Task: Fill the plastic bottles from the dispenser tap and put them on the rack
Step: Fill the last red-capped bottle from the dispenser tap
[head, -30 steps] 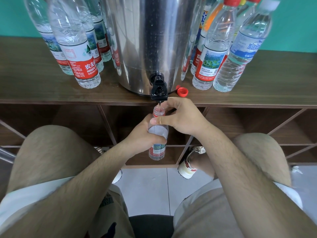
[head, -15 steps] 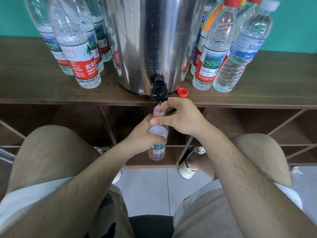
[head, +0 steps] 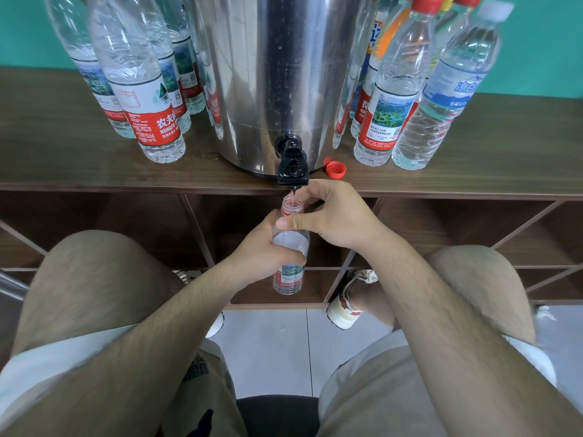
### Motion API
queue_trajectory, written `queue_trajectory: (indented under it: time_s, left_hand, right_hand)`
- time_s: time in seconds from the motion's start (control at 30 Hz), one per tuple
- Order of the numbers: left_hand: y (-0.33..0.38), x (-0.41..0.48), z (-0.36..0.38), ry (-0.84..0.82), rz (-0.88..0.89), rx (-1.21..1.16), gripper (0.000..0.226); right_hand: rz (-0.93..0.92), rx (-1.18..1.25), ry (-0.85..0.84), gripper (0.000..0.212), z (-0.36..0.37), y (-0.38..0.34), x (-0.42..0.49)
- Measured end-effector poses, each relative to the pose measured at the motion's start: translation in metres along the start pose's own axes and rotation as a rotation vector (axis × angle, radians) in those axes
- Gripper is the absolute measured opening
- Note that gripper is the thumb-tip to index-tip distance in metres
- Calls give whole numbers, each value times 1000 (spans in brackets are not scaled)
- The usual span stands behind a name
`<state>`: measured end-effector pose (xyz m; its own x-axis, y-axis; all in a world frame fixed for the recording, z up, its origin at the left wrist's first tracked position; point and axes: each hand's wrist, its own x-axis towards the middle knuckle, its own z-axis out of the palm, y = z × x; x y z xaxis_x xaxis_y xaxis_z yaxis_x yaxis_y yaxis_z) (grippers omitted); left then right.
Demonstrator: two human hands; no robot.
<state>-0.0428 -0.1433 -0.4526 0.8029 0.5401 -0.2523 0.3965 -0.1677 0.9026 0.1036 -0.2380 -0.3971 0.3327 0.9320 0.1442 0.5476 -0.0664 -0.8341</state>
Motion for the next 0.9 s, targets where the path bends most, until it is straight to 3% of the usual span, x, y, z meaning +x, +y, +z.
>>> queue_trajectory:
  time_s: [0.9]
  left_hand:
    - [4, -2, 0, 21, -23, 26, 79]
  right_hand:
    - [22, -26, 12, 30, 1, -1, 0]
